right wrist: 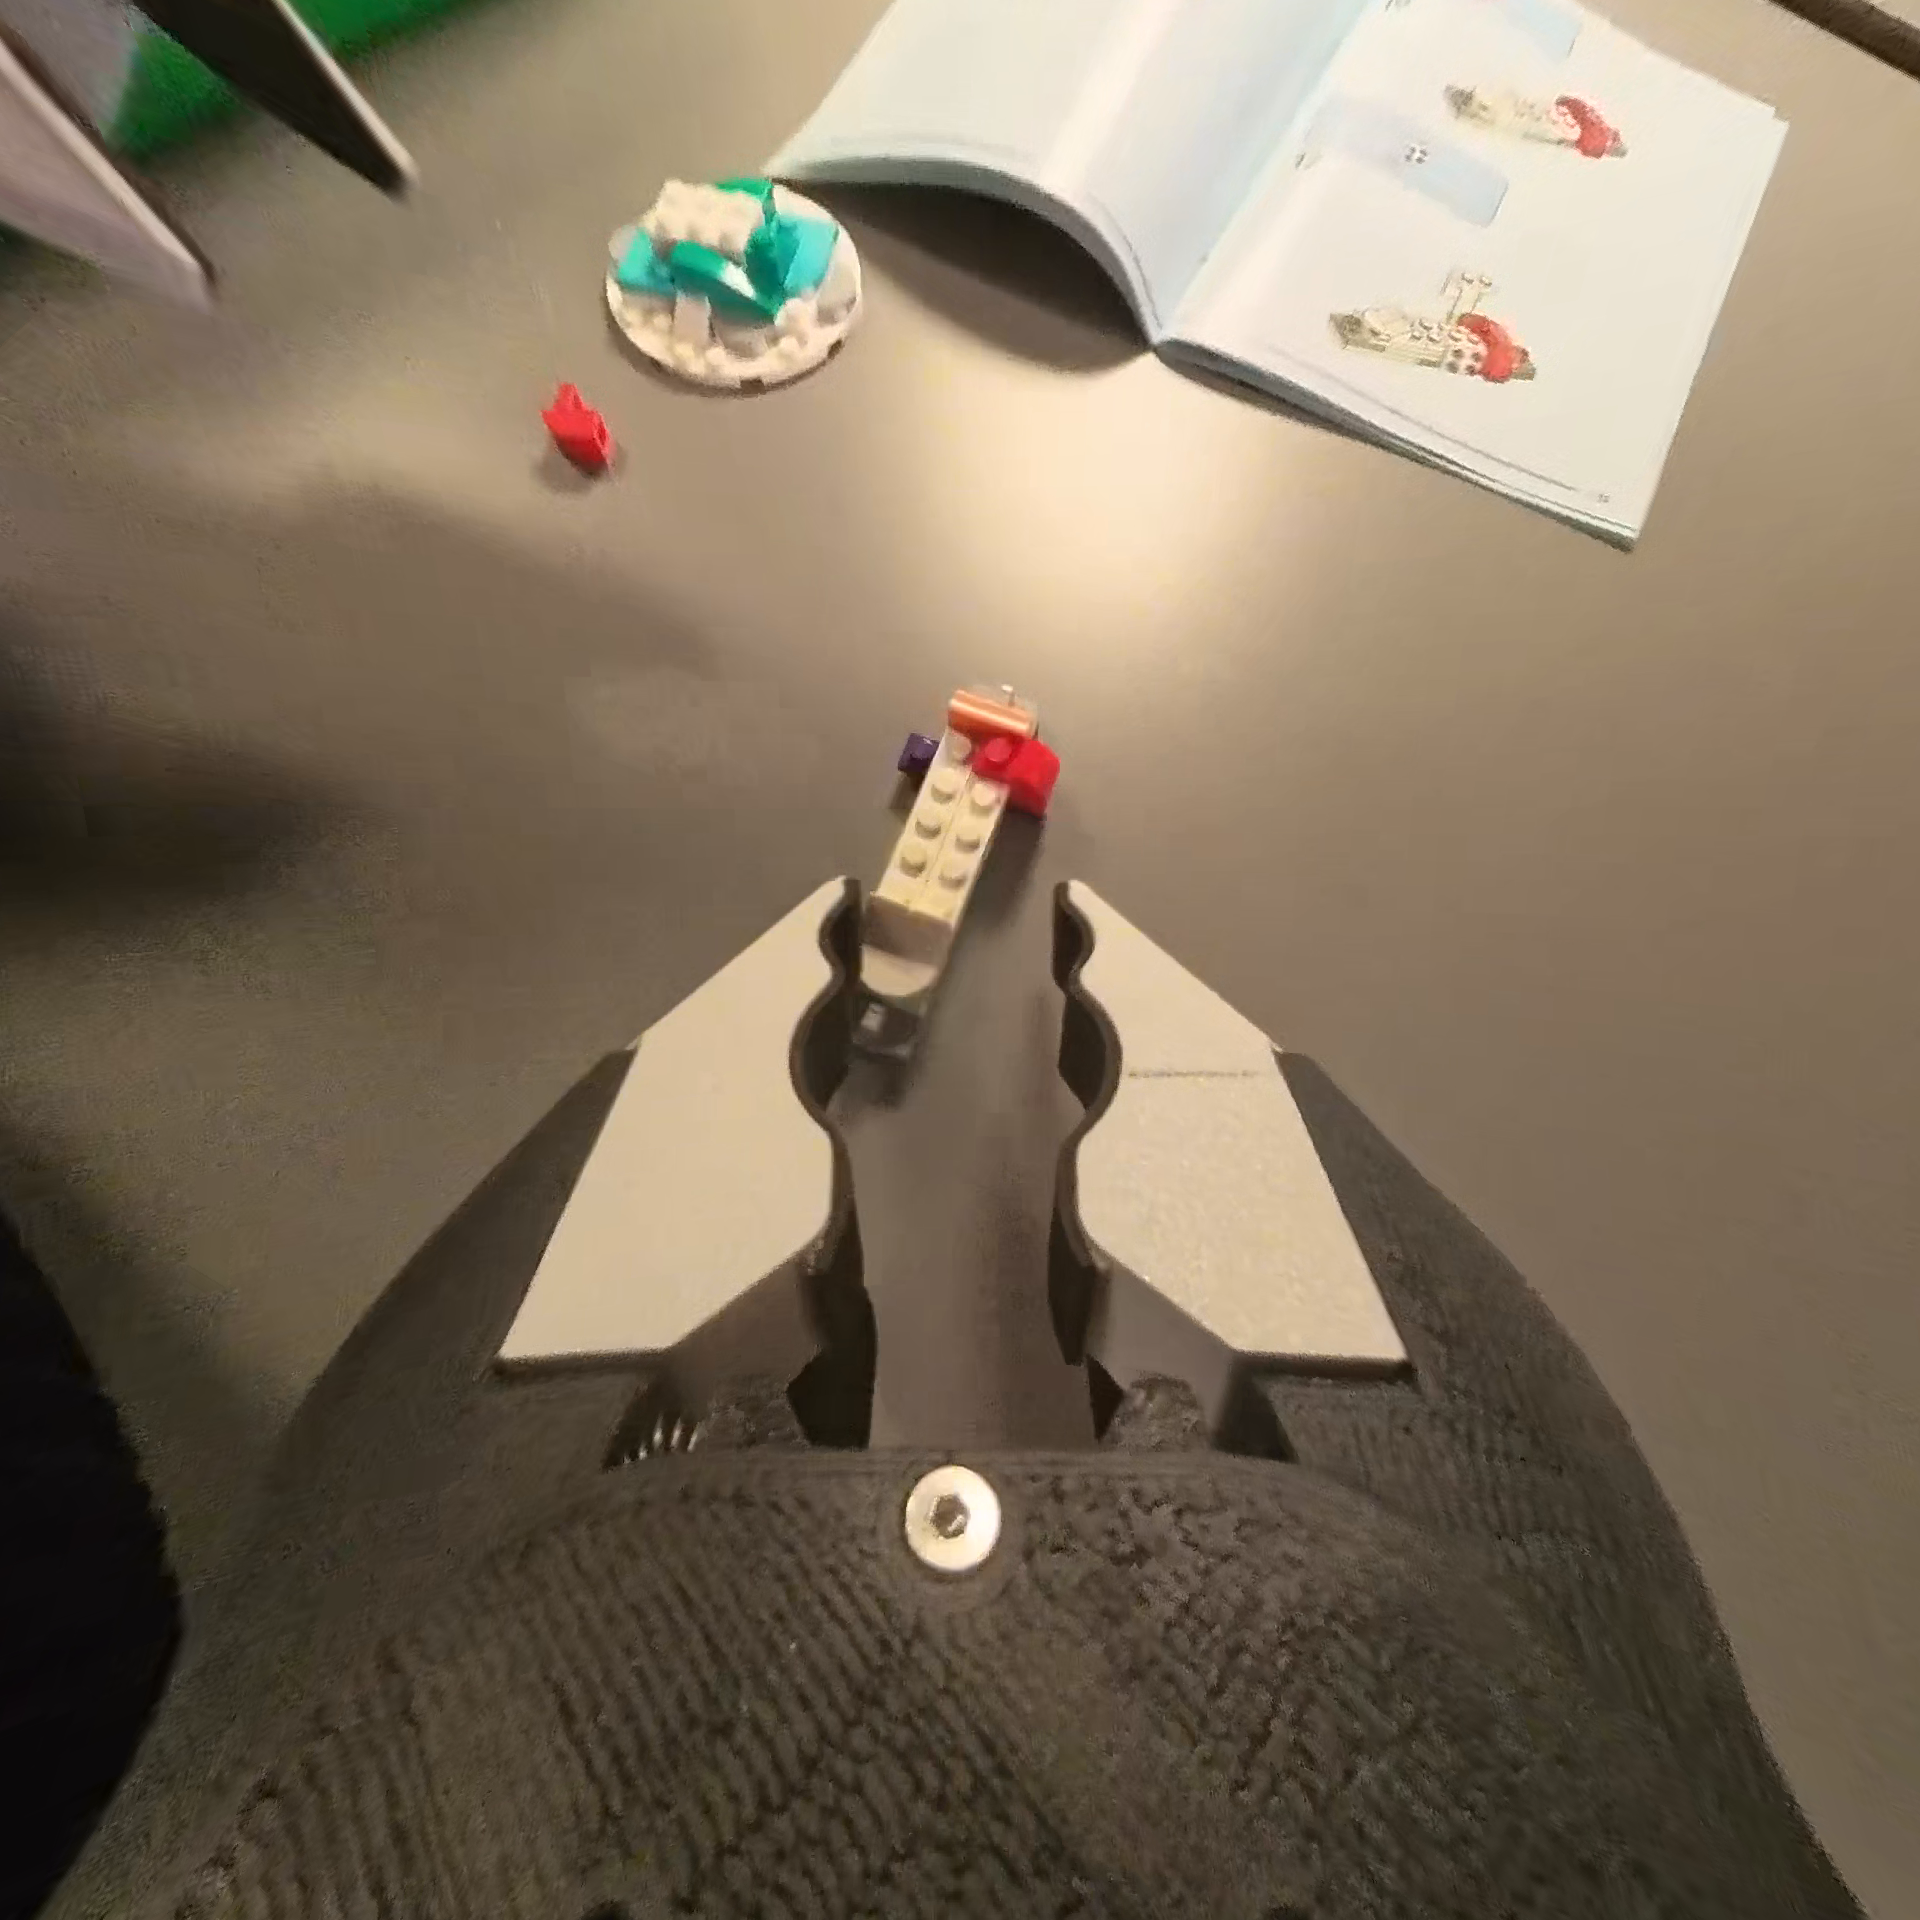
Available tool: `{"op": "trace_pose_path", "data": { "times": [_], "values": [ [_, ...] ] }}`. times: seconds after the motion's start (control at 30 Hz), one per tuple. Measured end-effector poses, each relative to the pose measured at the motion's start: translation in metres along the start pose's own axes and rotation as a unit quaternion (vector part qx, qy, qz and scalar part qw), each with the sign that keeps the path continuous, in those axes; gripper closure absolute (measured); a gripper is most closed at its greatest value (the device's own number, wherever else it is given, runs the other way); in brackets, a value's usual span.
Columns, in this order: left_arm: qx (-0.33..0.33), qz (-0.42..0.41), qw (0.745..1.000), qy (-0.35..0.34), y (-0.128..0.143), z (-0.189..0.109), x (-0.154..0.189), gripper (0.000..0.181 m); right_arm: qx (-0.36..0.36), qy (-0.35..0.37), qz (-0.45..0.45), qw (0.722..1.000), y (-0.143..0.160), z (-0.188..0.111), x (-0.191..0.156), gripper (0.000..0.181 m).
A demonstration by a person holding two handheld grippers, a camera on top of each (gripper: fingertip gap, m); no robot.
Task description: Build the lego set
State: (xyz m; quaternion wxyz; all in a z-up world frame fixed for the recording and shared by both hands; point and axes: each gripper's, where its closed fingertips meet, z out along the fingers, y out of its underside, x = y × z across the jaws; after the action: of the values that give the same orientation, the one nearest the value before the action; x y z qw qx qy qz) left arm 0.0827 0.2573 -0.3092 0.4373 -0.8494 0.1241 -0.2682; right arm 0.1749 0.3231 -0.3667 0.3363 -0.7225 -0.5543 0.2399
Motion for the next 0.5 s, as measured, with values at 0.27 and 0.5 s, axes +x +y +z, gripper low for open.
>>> {"op": "trace_pose_path", "data": {
  "times": [0.27, 0.5],
  "values": [
    [-0.074, 0.016, 0.987, -0.142, 0.043, -0.009, -0.035, 0.152, -0.025, -0.039, -0.08, 0.996, 0.0, 0.014, 0.003, 0.166],
    [-0.082, 0.028, 0.986, -0.144, 0.049, 0.002, -0.039, 0.152, 0.08, -0.076, -0.085, 0.99, -0.042, -0.007, 0.008, 0.153]
  ]
}}
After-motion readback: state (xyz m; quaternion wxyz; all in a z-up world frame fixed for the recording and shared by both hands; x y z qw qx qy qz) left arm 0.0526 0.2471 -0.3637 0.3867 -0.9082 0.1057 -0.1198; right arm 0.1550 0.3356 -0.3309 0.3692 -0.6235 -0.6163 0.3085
